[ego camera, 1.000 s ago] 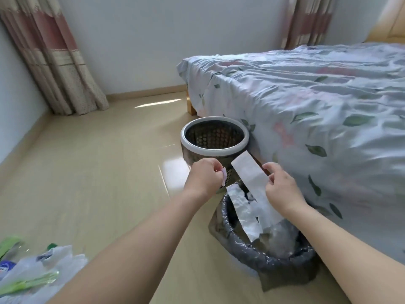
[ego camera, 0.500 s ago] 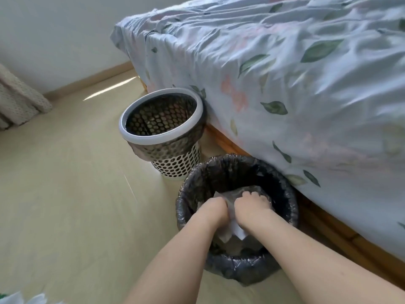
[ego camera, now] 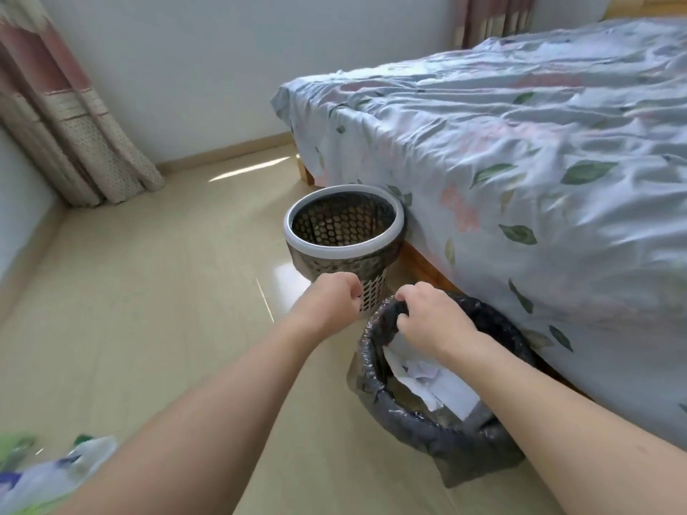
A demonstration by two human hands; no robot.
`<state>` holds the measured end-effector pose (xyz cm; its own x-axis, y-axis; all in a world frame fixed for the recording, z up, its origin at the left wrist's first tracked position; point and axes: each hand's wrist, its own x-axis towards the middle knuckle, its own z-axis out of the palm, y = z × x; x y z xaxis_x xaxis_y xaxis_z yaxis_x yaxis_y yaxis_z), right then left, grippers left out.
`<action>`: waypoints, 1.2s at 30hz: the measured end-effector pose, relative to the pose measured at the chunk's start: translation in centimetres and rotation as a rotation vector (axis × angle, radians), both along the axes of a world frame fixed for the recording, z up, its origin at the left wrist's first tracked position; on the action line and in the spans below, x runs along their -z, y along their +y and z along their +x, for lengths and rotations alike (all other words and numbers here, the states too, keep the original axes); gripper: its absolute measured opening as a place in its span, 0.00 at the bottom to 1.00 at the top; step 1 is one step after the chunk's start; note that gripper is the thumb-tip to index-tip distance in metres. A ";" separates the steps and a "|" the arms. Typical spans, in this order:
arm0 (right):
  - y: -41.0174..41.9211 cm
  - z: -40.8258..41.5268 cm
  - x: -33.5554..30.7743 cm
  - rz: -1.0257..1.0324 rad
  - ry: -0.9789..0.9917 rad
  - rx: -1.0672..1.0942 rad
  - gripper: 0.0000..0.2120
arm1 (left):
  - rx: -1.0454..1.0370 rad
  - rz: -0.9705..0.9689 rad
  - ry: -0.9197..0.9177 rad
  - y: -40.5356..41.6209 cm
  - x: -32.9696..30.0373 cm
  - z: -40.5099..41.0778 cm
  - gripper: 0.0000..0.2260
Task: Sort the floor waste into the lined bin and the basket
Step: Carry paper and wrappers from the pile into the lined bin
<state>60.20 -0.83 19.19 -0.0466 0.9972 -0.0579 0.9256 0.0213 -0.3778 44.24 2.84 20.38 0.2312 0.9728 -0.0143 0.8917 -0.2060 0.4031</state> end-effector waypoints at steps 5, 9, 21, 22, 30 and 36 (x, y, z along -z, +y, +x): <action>-1.8 -12.7 -3.1 0.071 0.090 -0.213 0.19 | -0.185 0.022 -0.030 -4.9 -2.4 -13.3 0.08; -4.9 -25.0 -3.2 0.012 0.121 -0.435 0.21 | -0.342 -0.024 0.022 -11.3 -2.0 -26.1 0.09; -15.7 -51.2 6.7 -0.126 -0.064 -0.933 0.20 | -0.966 -0.212 -0.114 -32.9 9.2 -54.2 0.05; -15.7 -51.8 7.7 -0.140 -0.099 -0.922 0.19 | -1.003 -0.237 -0.138 -34.3 11.0 -55.1 0.05; -11.8 -55.3 13.0 -0.150 -0.294 -0.772 0.16 | -0.981 -0.370 -0.137 -35.5 20.3 -56.8 0.07; -10.9 -58.2 15.4 -0.202 -0.490 -0.900 0.14 | -0.894 -0.428 0.135 -34.7 23.1 -57.4 0.19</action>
<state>2.04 -11.69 3.80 -0.6943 0.5750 -0.4328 0.6516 0.7576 -0.0388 -13.14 -31.86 -2.74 -0.6126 0.6951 -0.3762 0.6917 0.7018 0.1704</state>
